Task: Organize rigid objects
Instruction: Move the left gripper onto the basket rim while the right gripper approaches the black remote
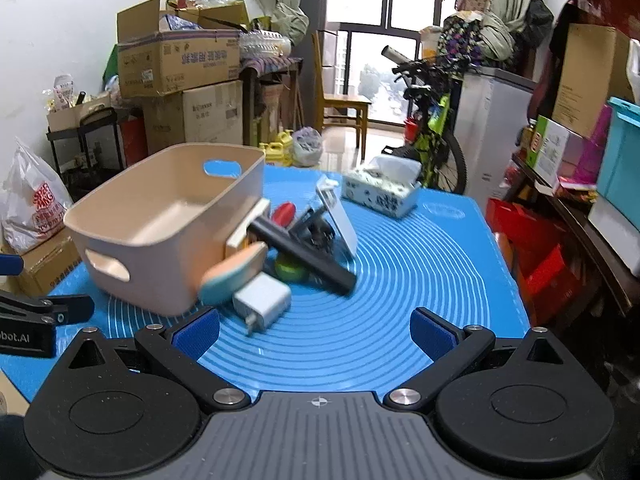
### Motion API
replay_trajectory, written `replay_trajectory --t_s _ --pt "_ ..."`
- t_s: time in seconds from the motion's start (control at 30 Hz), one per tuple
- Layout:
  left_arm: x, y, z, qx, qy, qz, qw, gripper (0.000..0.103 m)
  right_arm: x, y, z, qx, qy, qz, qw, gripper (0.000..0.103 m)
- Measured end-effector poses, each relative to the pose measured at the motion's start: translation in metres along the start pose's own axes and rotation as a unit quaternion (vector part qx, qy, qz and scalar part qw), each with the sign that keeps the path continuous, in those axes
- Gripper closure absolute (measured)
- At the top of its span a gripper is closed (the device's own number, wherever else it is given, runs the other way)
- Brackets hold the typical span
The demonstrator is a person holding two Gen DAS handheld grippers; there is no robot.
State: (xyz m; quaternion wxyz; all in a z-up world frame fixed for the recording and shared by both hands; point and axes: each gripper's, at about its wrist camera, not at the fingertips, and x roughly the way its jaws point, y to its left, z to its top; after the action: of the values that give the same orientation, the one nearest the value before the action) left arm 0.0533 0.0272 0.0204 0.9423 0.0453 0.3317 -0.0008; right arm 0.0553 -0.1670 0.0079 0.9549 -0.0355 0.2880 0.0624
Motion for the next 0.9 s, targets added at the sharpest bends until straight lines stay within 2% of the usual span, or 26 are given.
replay_trajectory --t_s 0.17,0.37,0.43,0.6,0.67,0.9 --pt "0.023 0.022 0.026 0.001 -0.004 -0.002 1.0000 0.000 0.028 -0.001 0.021 -0.011 -0.003 0.002 1.000 0.002" --pt "0.066 0.051 0.058 0.003 0.029 0.016 0.9994 0.000 0.071 -0.002 0.036 -0.028 0.016 0.005 0.999 0.002" --pt "0.079 0.059 0.067 0.000 0.035 0.011 0.9993 0.000 0.085 -0.004 0.039 -0.033 0.022 0.004 0.999 0.002" --pt "0.110 0.076 0.083 -0.002 0.068 0.016 0.9975 0.001 0.117 -0.007 0.045 -0.036 0.038 0.007 0.999 0.002" --pt "0.125 0.085 0.087 -0.006 0.089 0.023 0.9958 0.005 0.128 -0.007 0.046 -0.038 0.045 0.008 0.998 0.002" --pt "0.159 0.108 0.092 -0.017 0.138 0.033 0.9897 0.007 0.159 -0.007 0.045 -0.044 0.063 0.015 0.997 0.002"
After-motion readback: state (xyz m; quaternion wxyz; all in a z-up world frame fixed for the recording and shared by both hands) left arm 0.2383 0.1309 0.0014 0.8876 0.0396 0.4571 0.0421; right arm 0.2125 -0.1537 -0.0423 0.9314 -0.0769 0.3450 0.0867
